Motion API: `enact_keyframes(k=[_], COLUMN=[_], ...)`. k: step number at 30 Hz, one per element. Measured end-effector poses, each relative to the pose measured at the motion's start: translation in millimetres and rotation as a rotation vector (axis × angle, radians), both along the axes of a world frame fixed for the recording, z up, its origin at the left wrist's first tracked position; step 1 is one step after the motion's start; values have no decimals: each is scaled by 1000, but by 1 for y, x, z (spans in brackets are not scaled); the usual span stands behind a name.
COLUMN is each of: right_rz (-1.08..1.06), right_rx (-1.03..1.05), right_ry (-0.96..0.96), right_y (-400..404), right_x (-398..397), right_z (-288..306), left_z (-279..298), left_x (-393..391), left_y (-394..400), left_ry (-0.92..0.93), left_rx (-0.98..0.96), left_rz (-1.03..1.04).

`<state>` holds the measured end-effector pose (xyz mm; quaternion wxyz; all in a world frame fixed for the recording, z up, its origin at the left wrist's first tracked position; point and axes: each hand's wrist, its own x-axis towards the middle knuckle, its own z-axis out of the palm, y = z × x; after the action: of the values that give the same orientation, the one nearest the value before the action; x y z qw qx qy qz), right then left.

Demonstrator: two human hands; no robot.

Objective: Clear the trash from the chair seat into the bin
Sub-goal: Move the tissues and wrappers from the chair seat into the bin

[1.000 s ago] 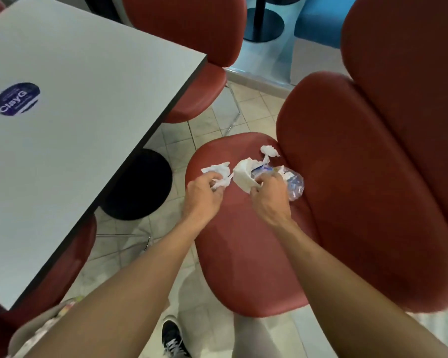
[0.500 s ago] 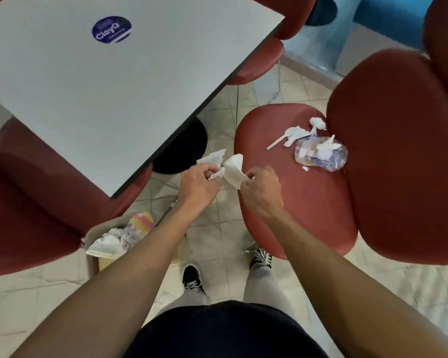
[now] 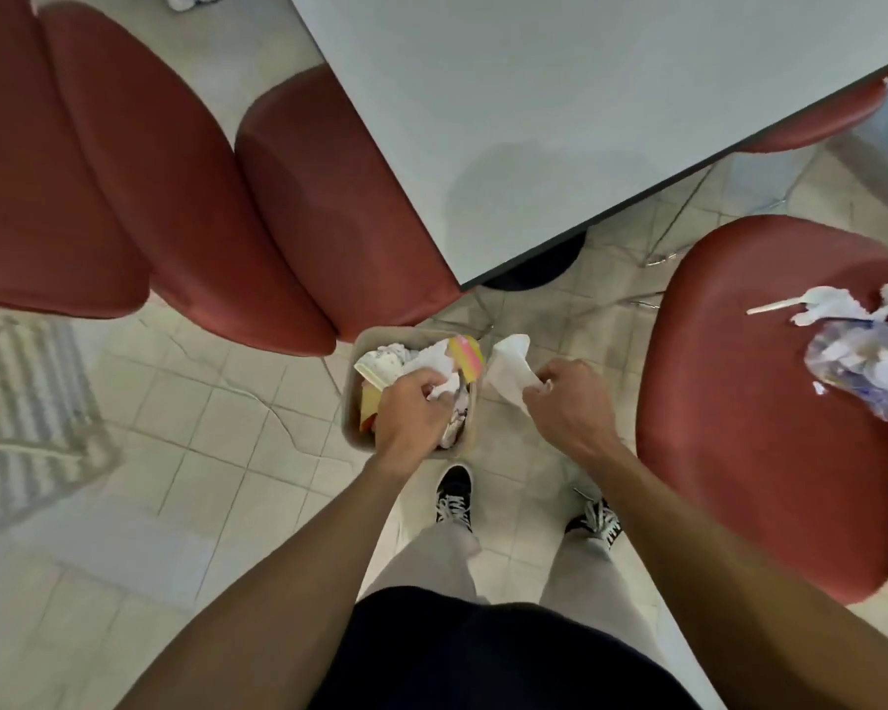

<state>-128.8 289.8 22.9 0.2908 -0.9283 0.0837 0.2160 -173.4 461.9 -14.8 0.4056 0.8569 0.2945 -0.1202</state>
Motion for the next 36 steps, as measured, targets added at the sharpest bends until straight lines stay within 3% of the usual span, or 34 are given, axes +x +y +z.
enact_keyframes(k=[9, 15, 20, 29, 36], right_rz=[173, 165, 137, 73, -8], right_rx=[73, 102, 113, 170, 186], right_ry=[136, 146, 138, 106, 128], right_y=[82, 114, 131, 91, 14], right_x=[-20, -18, -10, -18, -7], right_z=[-48, -82, -96, -73, -55], left_z=[-48, -78, -81, -51, -27], left_x=[-47, -47, -44, -43, -8], left_y=[63, 69, 68, 49, 0], left_ry=[65, 56, 71, 100, 72], left_rx=[42, 8, 136, 277, 315], left_rz=[229, 198, 142, 81, -100])
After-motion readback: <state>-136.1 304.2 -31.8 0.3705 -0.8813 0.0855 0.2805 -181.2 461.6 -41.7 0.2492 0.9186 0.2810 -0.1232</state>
